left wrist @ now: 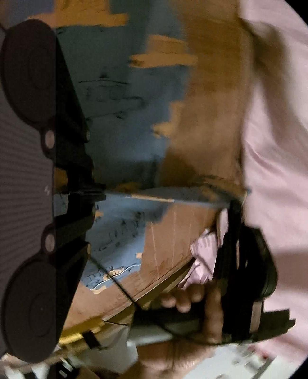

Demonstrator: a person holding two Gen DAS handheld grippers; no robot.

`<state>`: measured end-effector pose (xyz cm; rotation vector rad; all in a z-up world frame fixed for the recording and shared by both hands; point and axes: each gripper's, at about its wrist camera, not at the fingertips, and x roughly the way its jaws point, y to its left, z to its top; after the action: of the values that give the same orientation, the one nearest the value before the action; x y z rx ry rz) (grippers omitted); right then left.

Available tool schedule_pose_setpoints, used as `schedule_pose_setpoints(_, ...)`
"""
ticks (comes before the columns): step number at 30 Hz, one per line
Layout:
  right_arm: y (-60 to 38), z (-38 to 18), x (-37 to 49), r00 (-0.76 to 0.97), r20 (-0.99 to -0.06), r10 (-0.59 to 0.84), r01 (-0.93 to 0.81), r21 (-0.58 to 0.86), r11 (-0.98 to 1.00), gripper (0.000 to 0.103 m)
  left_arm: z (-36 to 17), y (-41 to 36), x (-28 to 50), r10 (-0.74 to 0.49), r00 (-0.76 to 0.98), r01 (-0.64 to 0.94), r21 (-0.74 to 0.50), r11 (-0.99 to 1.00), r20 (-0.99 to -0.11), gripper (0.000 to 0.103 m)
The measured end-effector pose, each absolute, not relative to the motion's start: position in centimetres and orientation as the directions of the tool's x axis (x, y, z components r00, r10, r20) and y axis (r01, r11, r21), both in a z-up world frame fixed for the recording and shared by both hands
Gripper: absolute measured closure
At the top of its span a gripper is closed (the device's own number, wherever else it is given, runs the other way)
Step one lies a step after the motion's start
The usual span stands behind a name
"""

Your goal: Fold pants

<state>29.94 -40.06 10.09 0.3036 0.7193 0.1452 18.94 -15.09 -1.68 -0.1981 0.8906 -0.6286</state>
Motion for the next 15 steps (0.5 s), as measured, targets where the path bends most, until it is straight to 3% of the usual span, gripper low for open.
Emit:
schedule_pose_setpoints(5, -46.5, 10.9, 21.4, 0.815, -0.572, 0.092, 0.124, 0.326, 0.937, 0.102, 1.0, -19.9, 16.8, -0.560, 0.505, 0.586, -0.215, 0.781, -0.657, 0.103)
schedule_pose_setpoints(8, -49.3, 8.7, 16.3, 0.806, -0.592, 0.002, 0.258, 0.354, 0.899, 0.102, 0.6, -22.8, 15.0, -0.550, 0.499, 0.687, -0.080, 0.722, -0.670, 0.103)
schedule_pose_setpoints(15, -51.4, 1.3, 9.5, 0.737, -0.673, -0.068, 0.463, 0.429, 0.775, 0.102, -3.7, -24.8, 11.8, -0.513, 0.443, 0.802, 0.069, 0.594, -0.735, 0.103)
